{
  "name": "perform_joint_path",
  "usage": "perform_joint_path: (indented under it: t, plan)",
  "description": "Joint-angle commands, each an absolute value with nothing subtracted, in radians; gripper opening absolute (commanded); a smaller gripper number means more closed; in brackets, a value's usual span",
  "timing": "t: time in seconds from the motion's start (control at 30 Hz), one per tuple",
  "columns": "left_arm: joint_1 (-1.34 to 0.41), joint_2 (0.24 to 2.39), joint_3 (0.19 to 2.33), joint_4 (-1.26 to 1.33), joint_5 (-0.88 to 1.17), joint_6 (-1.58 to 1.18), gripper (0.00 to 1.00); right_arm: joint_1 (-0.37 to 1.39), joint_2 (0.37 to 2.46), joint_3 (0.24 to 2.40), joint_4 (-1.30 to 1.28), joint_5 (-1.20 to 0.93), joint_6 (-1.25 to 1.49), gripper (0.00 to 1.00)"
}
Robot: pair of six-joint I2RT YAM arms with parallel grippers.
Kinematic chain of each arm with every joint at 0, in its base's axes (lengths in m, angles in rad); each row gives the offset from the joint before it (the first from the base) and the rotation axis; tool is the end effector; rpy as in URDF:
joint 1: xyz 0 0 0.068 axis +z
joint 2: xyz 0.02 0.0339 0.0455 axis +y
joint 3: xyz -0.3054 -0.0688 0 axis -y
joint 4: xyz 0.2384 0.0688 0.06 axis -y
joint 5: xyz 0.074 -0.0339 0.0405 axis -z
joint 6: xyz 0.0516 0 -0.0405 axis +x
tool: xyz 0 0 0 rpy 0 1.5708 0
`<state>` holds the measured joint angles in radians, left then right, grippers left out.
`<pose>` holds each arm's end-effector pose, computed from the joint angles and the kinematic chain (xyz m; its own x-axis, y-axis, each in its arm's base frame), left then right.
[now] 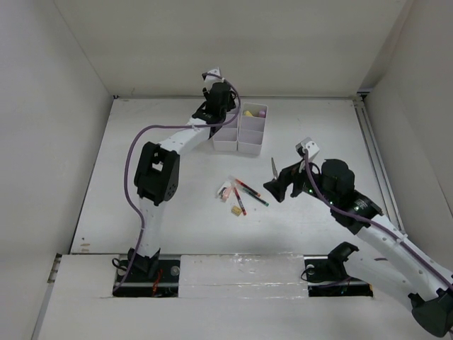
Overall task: Sort the stationery into containers
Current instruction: Place the stationery in the storage box, then pick up the scissors from the center of the board.
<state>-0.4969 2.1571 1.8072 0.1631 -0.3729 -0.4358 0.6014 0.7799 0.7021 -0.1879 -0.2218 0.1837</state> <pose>0.4955 -0.2473 0.3199 -0.2026 -0.3374 -0.9193 0.0483 0.9342 -0.3535 0.1298 0.1028 0.3369 -0.3457 -0.0211 -0.9381 -0.6752 0.6999 0.2331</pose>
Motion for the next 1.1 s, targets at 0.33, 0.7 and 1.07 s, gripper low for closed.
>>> perform_joint_path:
  t: [0.33, 0.7, 1.07]
  plan:
    - [-0.534, 1.939, 1.804, 0.186, -0.314, -0.407, 1.00, 0.575, 0.792, 0.739, -0.238, -0.093, 0.207, 1.00]
    - [-0.545, 1.588, 1.643, -0.133, -0.155, -0.526, 1.00, 0.422, 1.015, 0.733, -0.347, 0.150, 0.328, 0.97]
    - [-0.545, 1.192, 1.210, -0.155, -0.112, -0.572, 1.00, 0.345, 1.250, 0.680, -0.216, 0.035, 0.285, 0.69]
